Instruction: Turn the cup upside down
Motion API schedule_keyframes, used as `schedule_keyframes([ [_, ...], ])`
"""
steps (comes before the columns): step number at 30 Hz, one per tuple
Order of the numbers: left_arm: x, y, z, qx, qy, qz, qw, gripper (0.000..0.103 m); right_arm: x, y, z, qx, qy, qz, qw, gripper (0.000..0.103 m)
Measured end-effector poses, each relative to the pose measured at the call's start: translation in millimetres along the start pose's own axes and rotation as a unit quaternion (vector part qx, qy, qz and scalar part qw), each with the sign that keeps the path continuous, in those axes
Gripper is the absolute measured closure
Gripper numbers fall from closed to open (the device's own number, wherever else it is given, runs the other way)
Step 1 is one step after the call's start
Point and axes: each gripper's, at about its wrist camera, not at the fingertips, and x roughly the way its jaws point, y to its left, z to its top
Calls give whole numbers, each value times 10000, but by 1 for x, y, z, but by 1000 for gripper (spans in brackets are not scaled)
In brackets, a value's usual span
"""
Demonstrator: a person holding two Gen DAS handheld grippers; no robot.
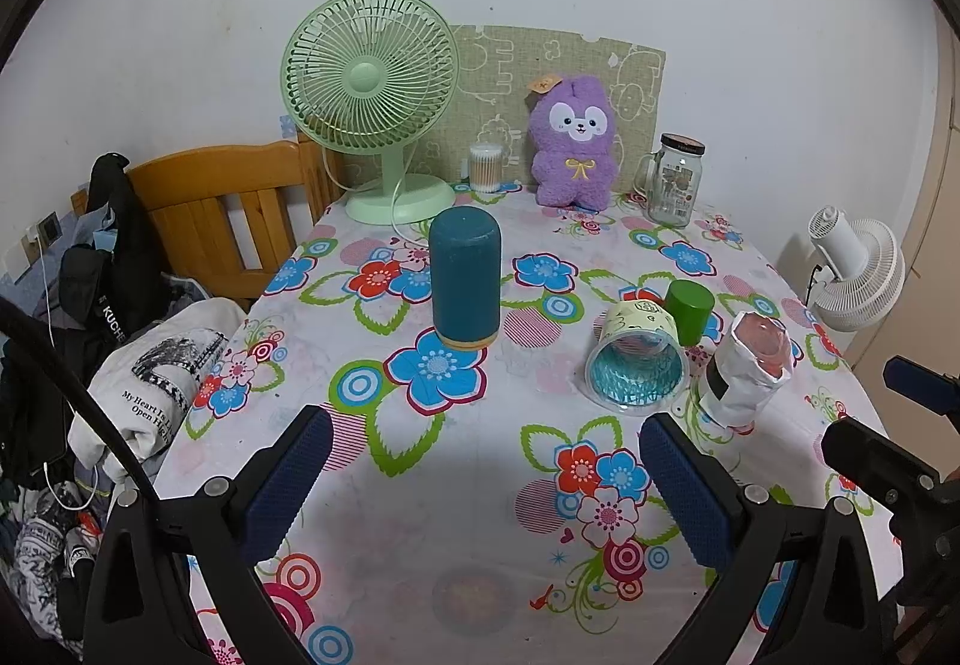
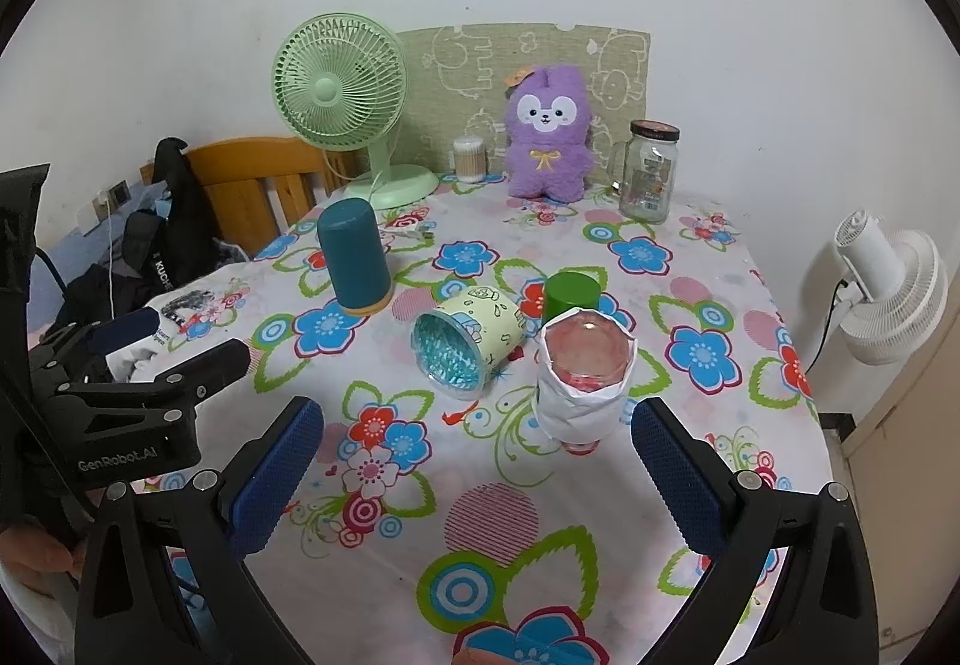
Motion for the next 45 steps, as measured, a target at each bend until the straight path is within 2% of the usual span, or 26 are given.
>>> schedule_keyframes([
  [30,10,12,8,15,159,-78,9998,0,15,4,13,0,272,58,9996,0],
  [34,15,12,13,116,158,-75,9998,0,31,-2,31,112,580,175,9981,0],
  [36,20,11,17,268,122,-75,9995,0,42,-6,43,200,752,311,9965,0],
  [40,33,7,26,680,-13,5,9977,0,71,-6,61,237,1104,256,9933,0],
  [42,42,5,31,871,-2,-33,9962,0,88,-7,67,334,1346,335,9898,0],
  [45,55,4,35,1109,23,-154,9937,0,119,-14,76,755,1878,553,9777,0],
])
